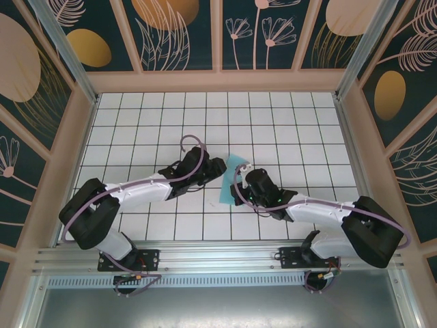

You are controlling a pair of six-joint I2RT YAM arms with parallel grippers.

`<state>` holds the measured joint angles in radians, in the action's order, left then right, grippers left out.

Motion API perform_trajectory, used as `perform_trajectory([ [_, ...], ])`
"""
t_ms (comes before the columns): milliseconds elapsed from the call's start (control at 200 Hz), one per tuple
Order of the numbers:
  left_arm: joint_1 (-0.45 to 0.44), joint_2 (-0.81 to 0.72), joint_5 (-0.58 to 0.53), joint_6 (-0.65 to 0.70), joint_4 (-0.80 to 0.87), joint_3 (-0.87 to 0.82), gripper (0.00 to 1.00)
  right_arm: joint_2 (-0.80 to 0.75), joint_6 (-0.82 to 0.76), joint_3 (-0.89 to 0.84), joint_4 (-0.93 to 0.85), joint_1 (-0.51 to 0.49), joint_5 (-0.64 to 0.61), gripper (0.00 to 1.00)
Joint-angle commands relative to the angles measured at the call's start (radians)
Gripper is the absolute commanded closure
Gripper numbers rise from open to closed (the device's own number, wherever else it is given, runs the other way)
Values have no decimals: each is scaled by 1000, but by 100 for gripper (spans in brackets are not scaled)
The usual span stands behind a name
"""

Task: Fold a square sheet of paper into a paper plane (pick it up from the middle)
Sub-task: Fold the triangle a second time at the center of the table.

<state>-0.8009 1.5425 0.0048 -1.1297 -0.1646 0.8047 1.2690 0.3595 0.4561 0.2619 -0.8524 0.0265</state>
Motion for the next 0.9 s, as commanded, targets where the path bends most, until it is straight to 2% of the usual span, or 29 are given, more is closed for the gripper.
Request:
perform_trajectory([
  [0, 5, -6, -2, 17, -16, -35, 64, -9, 84, -38, 107, 61, 157, 100],
  [115, 4, 25, 88, 24, -75, -56, 82, 0, 122, -77, 171, 114, 242, 100],
  [190, 2, 52, 124, 23, -93, -62, 87, 4, 145, -102, 207, 149, 288, 100],
  [320, -3, 110, 172, 35, -89, -37, 89, 27, 169, -123, 227, 196, 343, 100],
  [600, -28, 220, 196, 49, -64, 22, 92, 67, 205, -157, 283, 269, 417, 100],
  [896, -37, 235, 221, 40, -78, 32, 92, 77, 224, -157, 285, 300, 441, 100],
])
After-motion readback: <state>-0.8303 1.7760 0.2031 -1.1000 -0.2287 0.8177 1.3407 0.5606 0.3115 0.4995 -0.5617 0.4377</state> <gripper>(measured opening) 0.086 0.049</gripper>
